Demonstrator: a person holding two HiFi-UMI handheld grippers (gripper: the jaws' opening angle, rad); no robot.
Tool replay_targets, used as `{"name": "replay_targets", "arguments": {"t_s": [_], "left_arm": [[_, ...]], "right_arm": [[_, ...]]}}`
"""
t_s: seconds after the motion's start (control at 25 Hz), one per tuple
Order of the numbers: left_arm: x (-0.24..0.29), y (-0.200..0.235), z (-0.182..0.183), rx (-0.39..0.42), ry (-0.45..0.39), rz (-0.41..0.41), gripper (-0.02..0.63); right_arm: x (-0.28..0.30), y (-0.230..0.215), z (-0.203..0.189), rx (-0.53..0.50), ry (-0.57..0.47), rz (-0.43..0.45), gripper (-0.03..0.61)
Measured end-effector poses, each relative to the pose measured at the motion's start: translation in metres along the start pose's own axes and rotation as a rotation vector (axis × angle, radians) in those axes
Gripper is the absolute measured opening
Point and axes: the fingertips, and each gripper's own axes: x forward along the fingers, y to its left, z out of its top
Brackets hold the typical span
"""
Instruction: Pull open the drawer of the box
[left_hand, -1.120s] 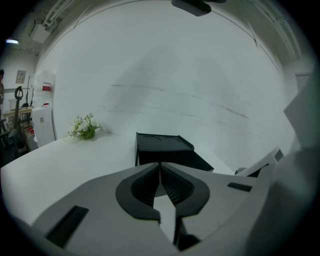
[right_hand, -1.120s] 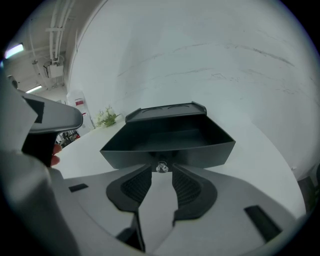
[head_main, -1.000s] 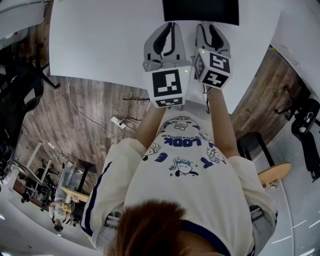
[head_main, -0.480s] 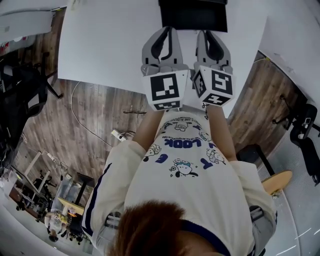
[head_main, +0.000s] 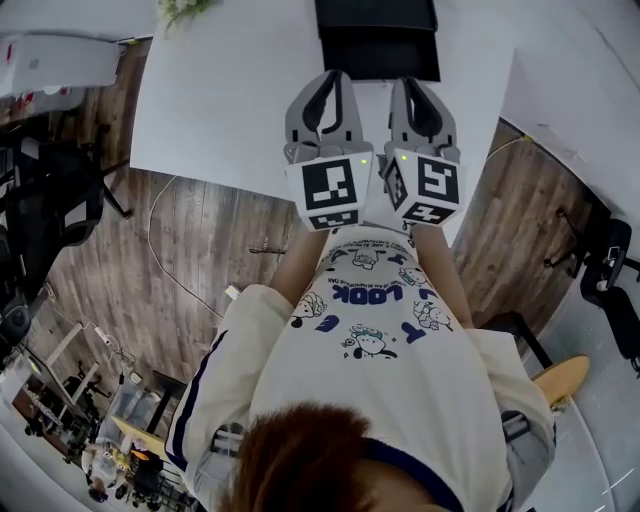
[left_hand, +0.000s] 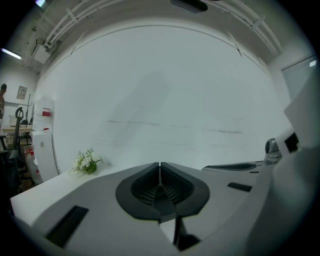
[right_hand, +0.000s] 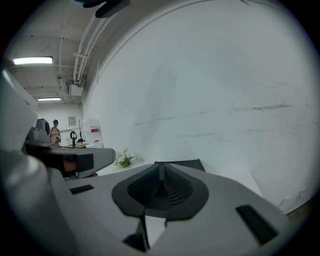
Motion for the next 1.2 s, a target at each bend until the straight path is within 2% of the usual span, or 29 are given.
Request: {"name": "replay_targets", "arguments": {"t_s": [0.64, 1.2], "left_arm": [[-0.017, 0.001, 0.032, 0.025, -0.072, 0.001, 0.025], [-0.013, -0.004, 0.036, 0.030, -0.078, -0.004, 0.024]], "right_arm": [[-0.014, 0.017, 0.041, -0.023, -0.109, 0.037, 0.047], [-0.012, 0.016, 0.045, -0.025, -0.110, 0.046, 0.044]]}}
